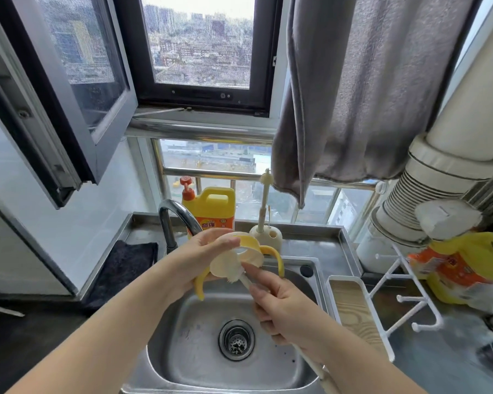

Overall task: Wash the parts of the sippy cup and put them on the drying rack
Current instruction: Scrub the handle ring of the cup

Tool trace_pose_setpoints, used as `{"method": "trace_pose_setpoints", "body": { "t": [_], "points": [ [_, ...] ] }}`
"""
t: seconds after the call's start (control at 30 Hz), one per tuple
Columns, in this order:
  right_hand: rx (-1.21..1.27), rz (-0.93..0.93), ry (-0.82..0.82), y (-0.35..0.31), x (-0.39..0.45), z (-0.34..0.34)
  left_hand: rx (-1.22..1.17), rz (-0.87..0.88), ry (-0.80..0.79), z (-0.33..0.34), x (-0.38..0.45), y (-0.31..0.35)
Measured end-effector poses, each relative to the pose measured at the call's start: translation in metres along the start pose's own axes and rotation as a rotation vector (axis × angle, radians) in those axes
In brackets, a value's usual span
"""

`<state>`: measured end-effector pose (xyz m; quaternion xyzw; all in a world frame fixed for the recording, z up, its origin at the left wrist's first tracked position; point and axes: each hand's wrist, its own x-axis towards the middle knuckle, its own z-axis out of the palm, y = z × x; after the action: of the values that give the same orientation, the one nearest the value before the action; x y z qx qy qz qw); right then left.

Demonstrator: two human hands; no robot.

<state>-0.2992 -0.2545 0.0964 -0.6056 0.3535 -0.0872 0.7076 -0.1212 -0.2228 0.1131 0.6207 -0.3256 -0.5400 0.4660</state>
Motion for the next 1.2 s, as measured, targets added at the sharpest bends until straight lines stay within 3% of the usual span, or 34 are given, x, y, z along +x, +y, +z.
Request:
{"method": "trace_pose_setpoints", "body": {
  "t": [0.3, 0.57, 0.63, 0.73, 0.77, 0.83, 0.97, 1.03, 1.1, 1.2],
  "points": [
    [-0.021, -0.069, 0.022, -0.006, -0.007, -0.007, 0.109, -0.034, -0.128, -0.013, 0.0, -0.005],
    [0.087, -0.004, -0.09, 0.0, -0.013, -0.005, -0.097, 0.181, -0.135, -0.001, -0.003, -0.006],
    [-0.267, -0.138, 0.073, 0.003, -0.014, -0.009, -0.111, 0.198, -0.163, -0.003, -0.004, -0.007],
    [-1.17, -0.257, 0.31, -0.003, -0.017, -0.017, -0.112, 0.198, -0.18, -0.002, -0.005, -0.008],
    [-1.252, -0.264, 0.343, -0.004, -0.018, -0.017, -0.114, 0.207, -0.171, -0.002, -0.004, -0.007],
    [-1.1, -0.275, 0.252, -0.005, -0.016, -0.015, -0.115, 0.219, -0.137, -0.001, -0.003, -0.005],
    [-0.004, -0.021, -0.057, -0.008, -0.022, -0.009, -0.13, 0.246, -0.121, -0.002, -0.004, -0.005],
    [0.132, 0.033, -0.163, -0.011, -0.025, -0.011, -0.133, 0.247, -0.126, -0.003, -0.005, -0.005],
    [-0.153, -0.084, -0.061, -0.009, -0.022, -0.012, -0.118, 0.234, -0.117, -0.003, -0.007, -0.007],
    [-0.998, -0.275, 0.2, -0.01, -0.012, -0.018, -0.122, 0.241, -0.119, -0.001, -0.007, -0.008]
  ]
}}
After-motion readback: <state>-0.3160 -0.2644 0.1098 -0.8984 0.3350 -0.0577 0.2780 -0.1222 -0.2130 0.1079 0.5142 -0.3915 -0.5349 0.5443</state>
